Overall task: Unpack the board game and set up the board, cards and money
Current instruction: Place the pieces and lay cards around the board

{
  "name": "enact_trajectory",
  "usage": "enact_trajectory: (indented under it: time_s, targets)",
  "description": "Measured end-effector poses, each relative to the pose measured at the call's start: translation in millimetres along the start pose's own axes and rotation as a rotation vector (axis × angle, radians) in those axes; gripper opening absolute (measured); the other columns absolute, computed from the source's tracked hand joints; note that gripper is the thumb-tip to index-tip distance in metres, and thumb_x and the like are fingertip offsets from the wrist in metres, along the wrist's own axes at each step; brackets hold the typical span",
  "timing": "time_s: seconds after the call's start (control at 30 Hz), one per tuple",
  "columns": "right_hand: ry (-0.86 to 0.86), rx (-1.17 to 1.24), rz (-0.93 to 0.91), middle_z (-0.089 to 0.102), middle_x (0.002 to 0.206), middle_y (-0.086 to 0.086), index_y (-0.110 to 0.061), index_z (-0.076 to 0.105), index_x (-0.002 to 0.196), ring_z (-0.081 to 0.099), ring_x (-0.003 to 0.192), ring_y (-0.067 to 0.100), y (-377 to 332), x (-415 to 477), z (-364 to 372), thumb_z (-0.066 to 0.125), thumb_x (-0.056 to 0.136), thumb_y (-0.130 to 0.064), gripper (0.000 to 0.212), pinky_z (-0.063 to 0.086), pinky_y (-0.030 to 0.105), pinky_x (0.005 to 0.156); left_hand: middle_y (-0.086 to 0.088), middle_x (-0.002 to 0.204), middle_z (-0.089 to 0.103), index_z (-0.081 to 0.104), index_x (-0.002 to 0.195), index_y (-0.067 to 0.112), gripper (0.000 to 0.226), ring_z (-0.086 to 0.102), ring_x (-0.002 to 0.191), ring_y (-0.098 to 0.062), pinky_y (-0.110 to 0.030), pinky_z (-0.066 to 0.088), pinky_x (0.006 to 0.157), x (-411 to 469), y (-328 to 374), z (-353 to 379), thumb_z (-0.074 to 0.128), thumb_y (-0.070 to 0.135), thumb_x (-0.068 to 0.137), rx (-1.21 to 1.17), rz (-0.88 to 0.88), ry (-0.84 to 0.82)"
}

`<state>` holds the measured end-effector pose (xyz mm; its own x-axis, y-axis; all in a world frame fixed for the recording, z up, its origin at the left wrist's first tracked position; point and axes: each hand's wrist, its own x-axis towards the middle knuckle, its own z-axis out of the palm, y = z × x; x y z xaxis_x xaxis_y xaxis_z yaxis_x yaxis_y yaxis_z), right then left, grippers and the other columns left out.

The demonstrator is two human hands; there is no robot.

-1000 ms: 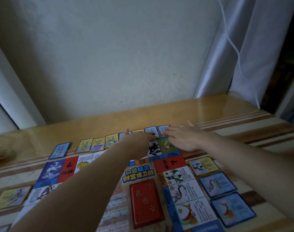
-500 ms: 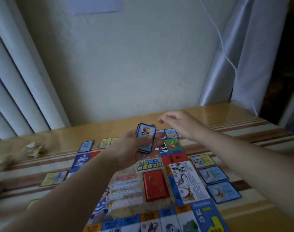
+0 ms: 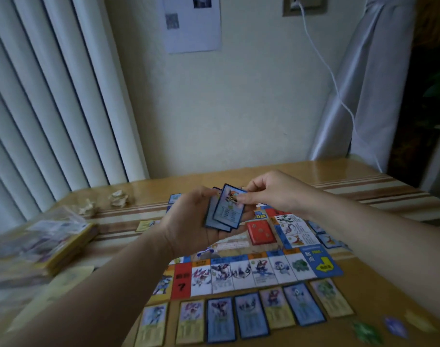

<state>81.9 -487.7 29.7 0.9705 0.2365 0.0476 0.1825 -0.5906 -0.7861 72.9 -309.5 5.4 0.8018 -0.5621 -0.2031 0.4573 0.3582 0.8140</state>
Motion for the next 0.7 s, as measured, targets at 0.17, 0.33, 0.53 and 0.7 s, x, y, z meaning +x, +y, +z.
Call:
enact_trajectory:
  time_s: [0.17,0.33,0.53,0.7]
  targets:
    - [0.010,-0.081,-0.026,0.070,0.082,-0.004,-0.019,0.071,0.076,0.059,0.074,0.007,-18.2,-13.4,18.8,0.072,0.081,-0.036,0.018,0.043,0.024,0.064,-0.017,0.089,0.073,0.056,0.104,0.001,0.019,0.072,0.080,-0.024,-0.033,0.059,0.070,-33.2,-5.7,-4.7,0.039,0.010,0.099,0.194,0.120,0.153]
    - [0.059,0.014,-0.049,0.069,0.083,-0.002,-0.018,0.070,0.080,0.059,0.075,0.009,-25.1,-17.2,29.8,0.073,0.079,-0.036,0.019,0.044,0.025,0.071,-0.013,0.088,0.067,0.055,0.103,0.004,0.011,0.070,0.074,-0.019,-0.027,0.059,0.065,-45.2,-7.5,-6.4,0.049,0.005,0.095,0.335,0.261,0.263]
    - [0.005,0.310,-0.011,0.062,0.079,0.002,-0.012,0.065,0.081,0.053,0.075,0.012,-30.6,-18.1,15.3,0.067,0.084,-0.019,0.007,0.044,0.026,0.075,-0.008,0.078,0.069,0.055,0.089,0.007,0.004,0.068,0.073,-0.018,-0.030,0.059,0.072,-45.0,3.0,6.7,0.059,0.004,0.088,0.363,0.347,0.340]
    - [0.031,0.235,-0.015,0.066,0.082,0.003,-0.016,0.065,0.075,0.056,0.082,0.016,-27.4,-16.8,-9.8,0.065,0.086,-0.019,0.011,0.045,0.035,0.088,-0.010,0.088,0.066,0.055,0.086,0.010,0.009,0.062,0.087,-0.022,-0.038,0.051,0.090,-37.3,8.8,19.9,0.063,0.011,0.087,0.513,0.365,0.358]
